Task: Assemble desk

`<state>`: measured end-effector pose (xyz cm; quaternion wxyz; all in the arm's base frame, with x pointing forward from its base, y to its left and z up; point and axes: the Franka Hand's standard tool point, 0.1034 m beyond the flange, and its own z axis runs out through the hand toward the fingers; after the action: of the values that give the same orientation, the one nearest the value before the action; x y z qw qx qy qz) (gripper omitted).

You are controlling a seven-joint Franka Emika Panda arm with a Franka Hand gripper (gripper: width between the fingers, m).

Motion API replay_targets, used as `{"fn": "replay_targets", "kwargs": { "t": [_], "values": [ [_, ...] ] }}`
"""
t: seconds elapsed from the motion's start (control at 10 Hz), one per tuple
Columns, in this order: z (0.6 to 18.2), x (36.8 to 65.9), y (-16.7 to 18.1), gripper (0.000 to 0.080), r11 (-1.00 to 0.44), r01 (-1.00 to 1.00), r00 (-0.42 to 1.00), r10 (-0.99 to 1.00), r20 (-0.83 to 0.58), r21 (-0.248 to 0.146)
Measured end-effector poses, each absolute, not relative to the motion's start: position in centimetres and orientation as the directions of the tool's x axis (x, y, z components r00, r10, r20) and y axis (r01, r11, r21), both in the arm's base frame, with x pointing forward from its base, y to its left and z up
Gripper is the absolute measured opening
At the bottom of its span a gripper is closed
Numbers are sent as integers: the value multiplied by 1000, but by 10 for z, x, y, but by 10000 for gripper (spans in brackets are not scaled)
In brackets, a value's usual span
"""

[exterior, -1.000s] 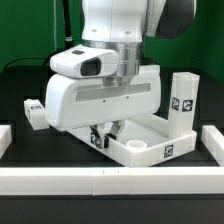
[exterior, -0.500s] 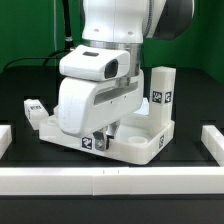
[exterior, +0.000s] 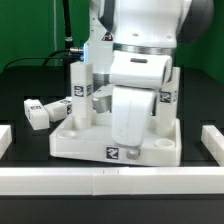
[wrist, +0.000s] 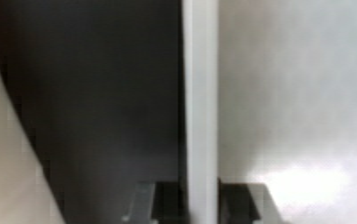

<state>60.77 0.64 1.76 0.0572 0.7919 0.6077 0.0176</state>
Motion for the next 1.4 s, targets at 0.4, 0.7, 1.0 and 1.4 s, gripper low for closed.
{"fn": "replay_targets", "kwargs": {
  "t": [0.4, 0.7, 1.0, 1.4],
  "values": [
    [18, 608, 5, 61, -258, 960, 263, 964, -41, 113],
    [22, 624, 34, 62, -171, 976, 177, 983, -40, 134],
    [23, 634, 56, 62, -127, 985, 133, 990, -45, 114],
    [34, 648, 64, 62, -104, 989, 112, 991, -74, 104]
  ]
}}
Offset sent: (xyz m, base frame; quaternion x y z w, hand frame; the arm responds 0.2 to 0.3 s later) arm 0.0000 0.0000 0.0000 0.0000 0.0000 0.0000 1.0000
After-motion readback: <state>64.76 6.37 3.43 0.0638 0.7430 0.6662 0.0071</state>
